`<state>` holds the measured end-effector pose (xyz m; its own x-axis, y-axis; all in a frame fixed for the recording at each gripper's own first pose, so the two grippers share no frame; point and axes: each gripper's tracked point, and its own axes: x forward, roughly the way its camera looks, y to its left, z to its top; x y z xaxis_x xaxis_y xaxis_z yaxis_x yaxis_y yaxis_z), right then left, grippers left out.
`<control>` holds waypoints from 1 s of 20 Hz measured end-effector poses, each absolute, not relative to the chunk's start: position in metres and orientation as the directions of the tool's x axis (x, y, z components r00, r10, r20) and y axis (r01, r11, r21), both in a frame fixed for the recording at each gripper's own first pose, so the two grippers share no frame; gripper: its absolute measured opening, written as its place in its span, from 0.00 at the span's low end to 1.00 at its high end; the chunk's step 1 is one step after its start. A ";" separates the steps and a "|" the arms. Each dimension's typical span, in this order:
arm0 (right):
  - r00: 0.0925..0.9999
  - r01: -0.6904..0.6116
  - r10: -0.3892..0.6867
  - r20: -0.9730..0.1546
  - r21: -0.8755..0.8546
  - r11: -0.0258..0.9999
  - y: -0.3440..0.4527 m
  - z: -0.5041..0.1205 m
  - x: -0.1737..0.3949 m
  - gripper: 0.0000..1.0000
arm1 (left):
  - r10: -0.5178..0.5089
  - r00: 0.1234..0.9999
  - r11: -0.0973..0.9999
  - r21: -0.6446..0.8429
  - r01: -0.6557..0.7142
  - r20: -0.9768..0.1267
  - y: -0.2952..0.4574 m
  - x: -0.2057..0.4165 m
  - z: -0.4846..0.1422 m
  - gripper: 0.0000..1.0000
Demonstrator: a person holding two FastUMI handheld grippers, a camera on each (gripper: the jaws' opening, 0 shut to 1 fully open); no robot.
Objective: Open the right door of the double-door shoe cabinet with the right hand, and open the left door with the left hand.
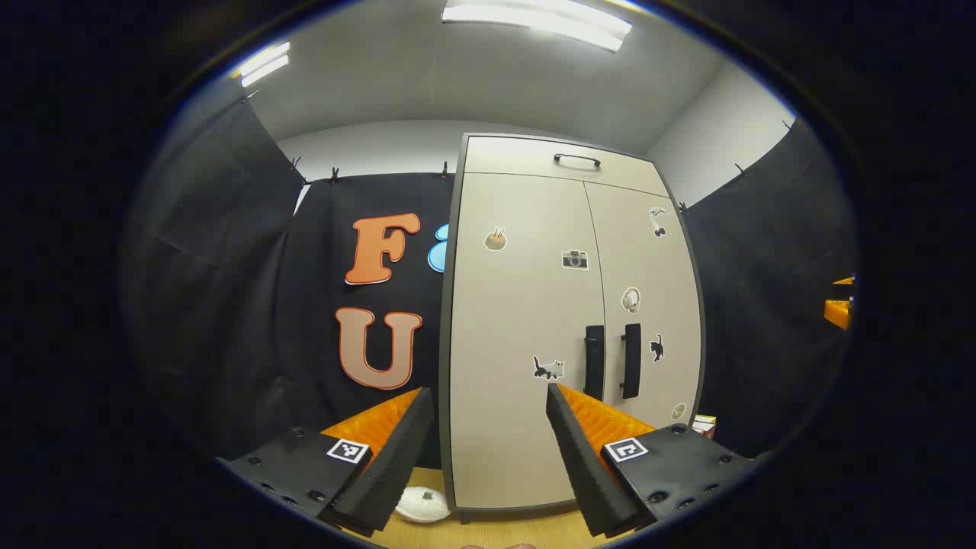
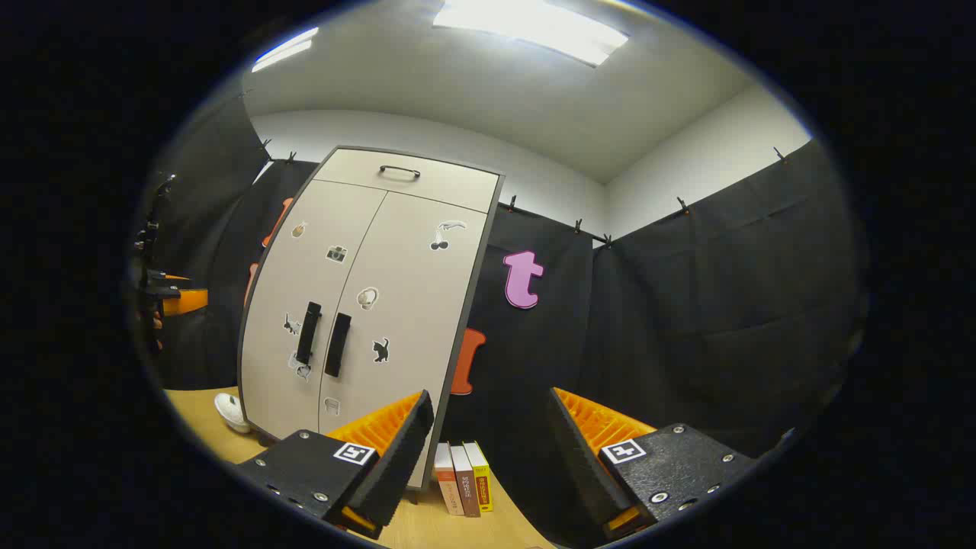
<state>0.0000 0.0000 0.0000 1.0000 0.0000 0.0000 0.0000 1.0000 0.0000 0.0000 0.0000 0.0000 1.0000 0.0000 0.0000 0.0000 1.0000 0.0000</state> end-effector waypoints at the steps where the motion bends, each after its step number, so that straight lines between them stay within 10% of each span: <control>1: 1.000 0.000 0.000 0.001 -0.001 1.000 0.001 0.000 0.000 0.92 | -0.002 1.000 1.000 -0.002 0.002 0.003 -0.001 -0.001 0.000 0.96; 20: 1.000 -0.011 0.012 -0.026 0.023 1.000 0.006 -0.022 0.016 0.92 | -0.035 0.999 0.999 -0.031 0.035 0.010 -0.014 0.006 -0.005 0.98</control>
<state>0.0160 0.0058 -0.0217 0.9996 0.0116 -0.0258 -0.0110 0.9997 0.0225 0.0064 -0.0142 -0.0046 0.9993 -0.0350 0.0097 0.0353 0.9989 -0.0305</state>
